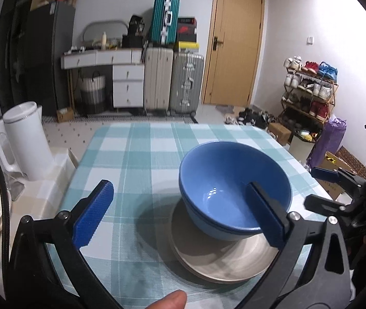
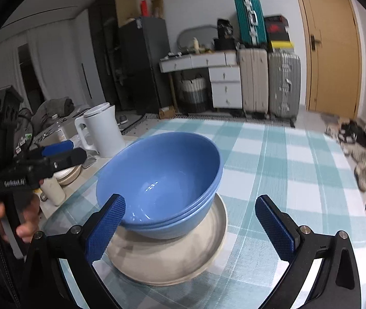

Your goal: Organize plates and bowls

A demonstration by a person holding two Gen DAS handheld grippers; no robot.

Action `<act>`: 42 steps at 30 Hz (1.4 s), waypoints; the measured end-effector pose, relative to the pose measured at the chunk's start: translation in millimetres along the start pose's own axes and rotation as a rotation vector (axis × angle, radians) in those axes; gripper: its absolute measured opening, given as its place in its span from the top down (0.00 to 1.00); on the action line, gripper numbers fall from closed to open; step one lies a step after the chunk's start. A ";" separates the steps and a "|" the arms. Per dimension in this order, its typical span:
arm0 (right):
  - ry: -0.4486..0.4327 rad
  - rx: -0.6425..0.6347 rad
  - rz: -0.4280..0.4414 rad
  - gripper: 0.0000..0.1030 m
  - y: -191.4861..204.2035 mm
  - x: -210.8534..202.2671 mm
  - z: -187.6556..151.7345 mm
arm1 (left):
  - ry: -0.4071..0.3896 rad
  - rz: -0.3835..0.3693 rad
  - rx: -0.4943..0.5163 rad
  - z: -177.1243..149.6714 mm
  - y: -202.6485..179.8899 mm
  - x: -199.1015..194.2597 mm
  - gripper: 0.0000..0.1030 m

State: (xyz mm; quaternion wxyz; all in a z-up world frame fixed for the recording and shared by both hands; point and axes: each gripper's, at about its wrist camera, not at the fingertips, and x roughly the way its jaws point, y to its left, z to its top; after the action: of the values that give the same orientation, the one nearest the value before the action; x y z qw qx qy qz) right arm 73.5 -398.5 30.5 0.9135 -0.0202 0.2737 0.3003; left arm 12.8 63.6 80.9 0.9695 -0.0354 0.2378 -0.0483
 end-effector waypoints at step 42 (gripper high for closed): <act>-0.154 -0.067 0.063 0.00 -10.8 -27.9 -84.6 | -0.129 -0.080 0.042 -91.2 3.6 2.9 0.01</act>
State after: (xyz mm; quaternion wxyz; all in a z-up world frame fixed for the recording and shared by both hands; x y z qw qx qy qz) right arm 19.6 -439.4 -28.4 0.9207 -0.0192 0.1930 0.3386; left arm -26.7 62.7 -1.5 0.9806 -0.0277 0.1723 -0.0895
